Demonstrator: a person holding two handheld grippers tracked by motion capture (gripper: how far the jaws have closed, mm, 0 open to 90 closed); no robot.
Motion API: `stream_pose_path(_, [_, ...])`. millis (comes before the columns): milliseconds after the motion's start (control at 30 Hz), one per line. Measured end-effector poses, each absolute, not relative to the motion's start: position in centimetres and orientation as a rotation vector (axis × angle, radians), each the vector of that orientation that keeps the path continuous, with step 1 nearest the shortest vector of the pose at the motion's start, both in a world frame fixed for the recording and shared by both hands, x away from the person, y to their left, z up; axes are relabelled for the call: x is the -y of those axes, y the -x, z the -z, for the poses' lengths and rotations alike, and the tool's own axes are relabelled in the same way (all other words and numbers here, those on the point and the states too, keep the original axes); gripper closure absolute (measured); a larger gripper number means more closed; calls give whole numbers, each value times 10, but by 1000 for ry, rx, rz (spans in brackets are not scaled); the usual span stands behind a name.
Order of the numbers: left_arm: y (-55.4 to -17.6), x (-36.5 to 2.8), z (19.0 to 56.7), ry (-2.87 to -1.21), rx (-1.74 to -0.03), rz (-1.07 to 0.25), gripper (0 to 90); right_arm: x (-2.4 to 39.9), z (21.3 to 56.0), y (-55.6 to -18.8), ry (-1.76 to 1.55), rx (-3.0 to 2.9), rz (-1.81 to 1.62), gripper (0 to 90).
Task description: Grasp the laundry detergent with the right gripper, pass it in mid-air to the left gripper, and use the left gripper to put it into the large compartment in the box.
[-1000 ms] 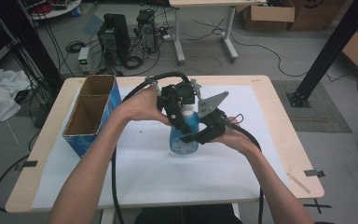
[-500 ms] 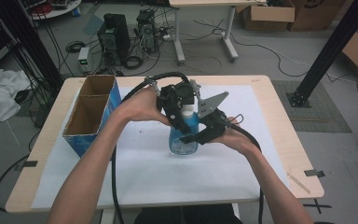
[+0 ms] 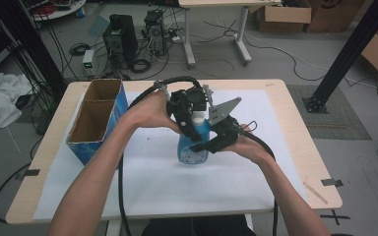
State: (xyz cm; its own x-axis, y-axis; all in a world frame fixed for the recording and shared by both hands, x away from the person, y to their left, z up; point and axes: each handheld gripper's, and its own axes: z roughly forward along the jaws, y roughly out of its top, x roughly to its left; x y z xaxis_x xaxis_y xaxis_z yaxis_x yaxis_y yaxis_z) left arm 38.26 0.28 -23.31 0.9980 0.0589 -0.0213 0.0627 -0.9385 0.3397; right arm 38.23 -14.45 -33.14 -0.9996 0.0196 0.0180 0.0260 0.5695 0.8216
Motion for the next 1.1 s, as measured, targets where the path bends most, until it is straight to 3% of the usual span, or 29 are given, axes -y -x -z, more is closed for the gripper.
stream_pose_path(733, [-379, -3, 234, -2803, -79, -2, 381, 145, 337, -382, 49, 2739, 1496, 434])
stream_pose_path(1100, [-378, -1, 236, -2811, -65, -5, 381, 143, 340, -383, 75, 2732, 1475, 366])
